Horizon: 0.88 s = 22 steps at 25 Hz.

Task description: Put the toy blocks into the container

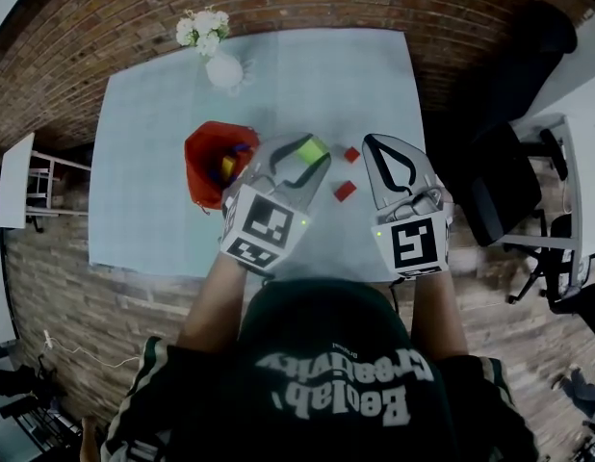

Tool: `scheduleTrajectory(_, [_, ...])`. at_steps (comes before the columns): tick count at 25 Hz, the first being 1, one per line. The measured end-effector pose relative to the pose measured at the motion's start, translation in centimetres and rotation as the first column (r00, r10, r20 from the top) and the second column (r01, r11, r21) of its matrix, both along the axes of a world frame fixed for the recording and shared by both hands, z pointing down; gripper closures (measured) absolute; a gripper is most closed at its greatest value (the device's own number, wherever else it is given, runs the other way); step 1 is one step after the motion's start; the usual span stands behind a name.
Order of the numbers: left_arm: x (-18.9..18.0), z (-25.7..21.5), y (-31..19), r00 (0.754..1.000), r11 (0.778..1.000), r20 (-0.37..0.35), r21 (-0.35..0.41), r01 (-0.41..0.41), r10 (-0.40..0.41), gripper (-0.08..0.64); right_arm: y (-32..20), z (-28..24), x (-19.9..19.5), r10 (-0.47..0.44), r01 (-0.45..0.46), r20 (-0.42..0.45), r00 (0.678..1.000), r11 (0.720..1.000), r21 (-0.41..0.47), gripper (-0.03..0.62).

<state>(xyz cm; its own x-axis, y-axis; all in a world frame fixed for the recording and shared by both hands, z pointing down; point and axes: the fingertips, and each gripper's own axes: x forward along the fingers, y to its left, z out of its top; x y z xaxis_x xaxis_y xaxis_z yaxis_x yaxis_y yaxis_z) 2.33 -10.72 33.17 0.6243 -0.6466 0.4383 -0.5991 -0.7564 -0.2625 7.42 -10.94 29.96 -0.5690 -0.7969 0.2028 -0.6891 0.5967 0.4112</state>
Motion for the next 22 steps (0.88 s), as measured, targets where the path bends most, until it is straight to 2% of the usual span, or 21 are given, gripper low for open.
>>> scheduleTrajectory(12, [-2.1,-1.4,0.1,0.999,0.999,-0.021,0.015,0.035,-0.034,0.413,-0.3,-0.9,-2.5,-0.038,0.038,-0.001,0.999,0.999,0.01,0.586])
scheduleTrajectory(15, [-3.6,-1.5,-0.1,0.998,0.998,-0.018,0.016,0.053,-0.053,0.413,-0.5,-0.8,-4.3,-0.065,0.065,0.001,0.998,0.998,0.008,0.586])
scheduleTrajectory(22, [-9.4,-1.4,-0.2,0.986,0.986,0.006,0.028,0.164,-0.164,0.413,-0.8,-0.3,-10.6,-0.181,0.181,0.003,0.983,0.983,0.001,0.586])
